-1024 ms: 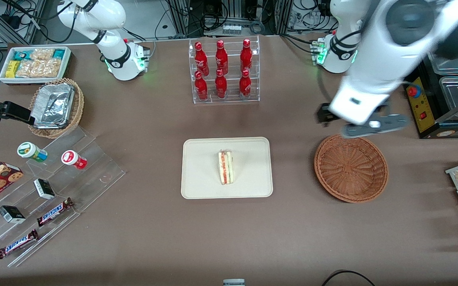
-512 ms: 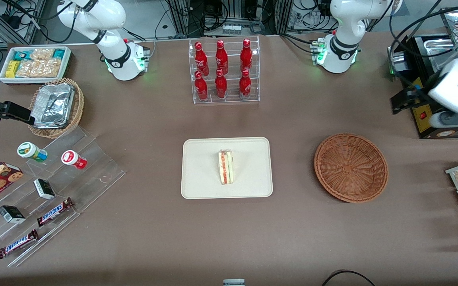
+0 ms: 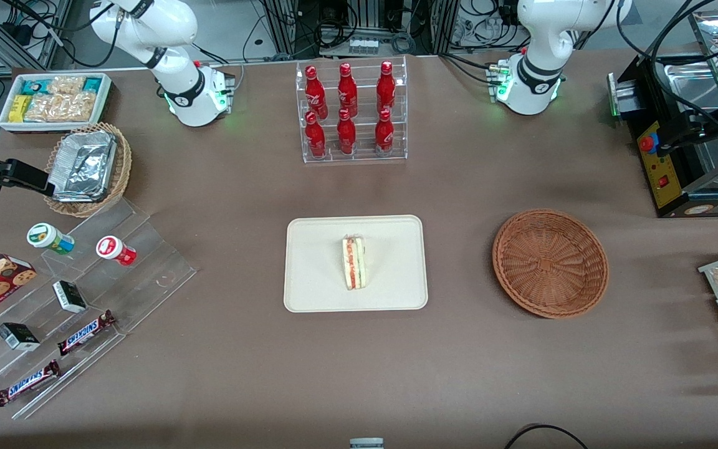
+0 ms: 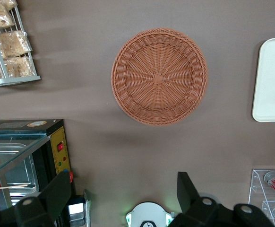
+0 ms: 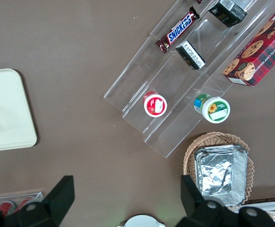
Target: Place sandwich from basket to tray
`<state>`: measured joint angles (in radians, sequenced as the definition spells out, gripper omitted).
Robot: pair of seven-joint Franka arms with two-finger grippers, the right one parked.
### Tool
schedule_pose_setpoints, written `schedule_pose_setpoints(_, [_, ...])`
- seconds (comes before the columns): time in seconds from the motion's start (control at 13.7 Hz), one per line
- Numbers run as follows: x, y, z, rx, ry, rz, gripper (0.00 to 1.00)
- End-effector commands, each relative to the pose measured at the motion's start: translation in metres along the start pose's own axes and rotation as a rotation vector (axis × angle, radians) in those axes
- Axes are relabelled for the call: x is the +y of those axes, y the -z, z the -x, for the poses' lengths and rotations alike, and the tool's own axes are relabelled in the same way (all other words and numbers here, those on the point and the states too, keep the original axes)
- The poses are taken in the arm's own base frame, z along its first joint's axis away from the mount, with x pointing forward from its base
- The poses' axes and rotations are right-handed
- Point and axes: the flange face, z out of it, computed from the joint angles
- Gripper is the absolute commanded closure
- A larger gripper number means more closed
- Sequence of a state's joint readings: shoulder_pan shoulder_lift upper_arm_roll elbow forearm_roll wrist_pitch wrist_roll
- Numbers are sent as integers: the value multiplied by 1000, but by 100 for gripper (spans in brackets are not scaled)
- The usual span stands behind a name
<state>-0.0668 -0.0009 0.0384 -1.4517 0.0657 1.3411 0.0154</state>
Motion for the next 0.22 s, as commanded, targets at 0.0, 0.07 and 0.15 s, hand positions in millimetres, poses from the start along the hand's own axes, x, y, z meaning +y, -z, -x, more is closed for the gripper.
schedule_pose_setpoints(0.0, [5,4,4,14,-22,11,1])
schedule_pose_setpoints(0.07, [8,5,3,17,-24,11,1])
schedule_pose_setpoints(0.15, [7,7,3,22,-24,12,1])
